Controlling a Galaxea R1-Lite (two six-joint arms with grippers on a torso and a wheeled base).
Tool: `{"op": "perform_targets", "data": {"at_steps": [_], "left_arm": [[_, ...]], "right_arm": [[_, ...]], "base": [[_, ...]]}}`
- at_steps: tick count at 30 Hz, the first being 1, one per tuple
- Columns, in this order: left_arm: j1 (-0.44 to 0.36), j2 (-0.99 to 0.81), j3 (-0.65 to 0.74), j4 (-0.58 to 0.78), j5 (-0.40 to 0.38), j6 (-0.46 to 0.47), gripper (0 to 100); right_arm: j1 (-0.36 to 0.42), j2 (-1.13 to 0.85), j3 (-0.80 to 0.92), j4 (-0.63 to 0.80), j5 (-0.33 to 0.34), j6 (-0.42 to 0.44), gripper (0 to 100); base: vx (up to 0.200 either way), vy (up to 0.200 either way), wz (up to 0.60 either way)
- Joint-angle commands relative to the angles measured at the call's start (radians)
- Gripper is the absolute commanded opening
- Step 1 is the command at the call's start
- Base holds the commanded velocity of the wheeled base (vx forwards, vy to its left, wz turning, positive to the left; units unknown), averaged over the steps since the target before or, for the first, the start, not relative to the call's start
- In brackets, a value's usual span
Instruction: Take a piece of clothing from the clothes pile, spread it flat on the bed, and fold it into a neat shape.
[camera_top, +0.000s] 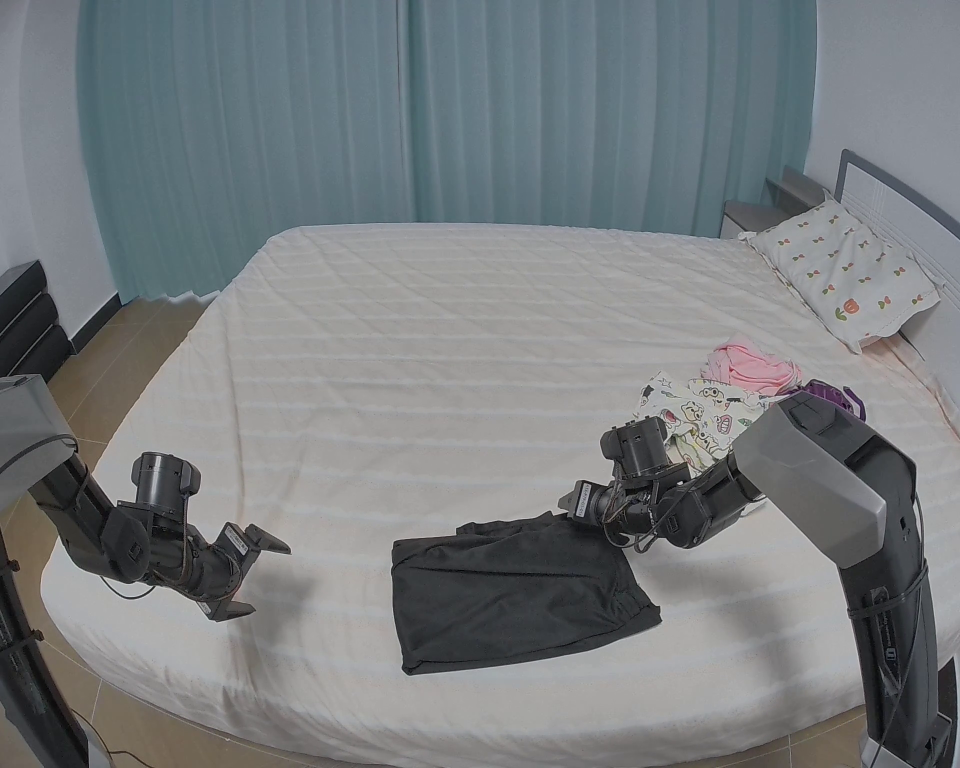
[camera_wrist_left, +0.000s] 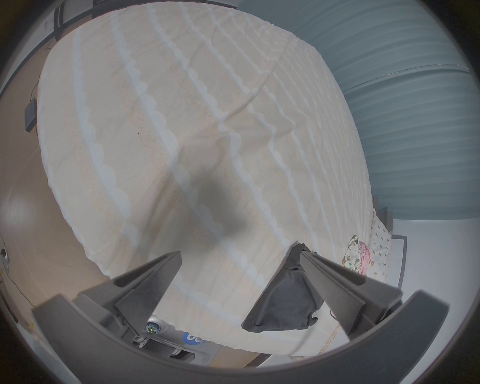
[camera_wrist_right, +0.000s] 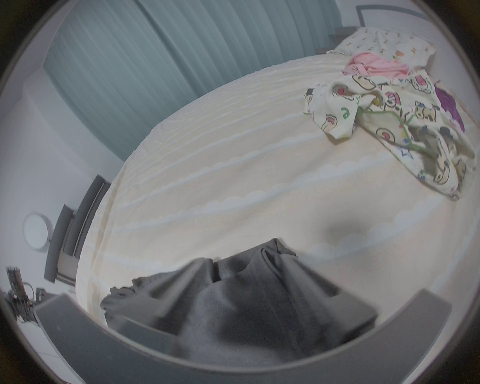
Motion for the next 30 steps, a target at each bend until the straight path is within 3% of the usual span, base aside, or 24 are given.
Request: {"op": "perform_targets", "data": {"at_steps": [1,13,30], "left_arm": [[-0.001,0.001,0.001,-0.001,0.0,0.001,100],[-0.001,0.001,0.001,-0.001,0.001,-0.001,100],[-0.001,0.001,0.001,-0.001,0.0,0.001,100]], "right_arm": [[-0.002,0.055,-0.059,0.008,-0.004,0.042,0],[-0.045,0.05,-0.111,0.066,-0.007,0.114,0],[-0.088,0.05,-0.105,0.091,-0.007,0.125,0]], "base": [[0.0,0.0,0.0],[0.0,0.0,0.0],[0.0,0.0,0.0]]}}
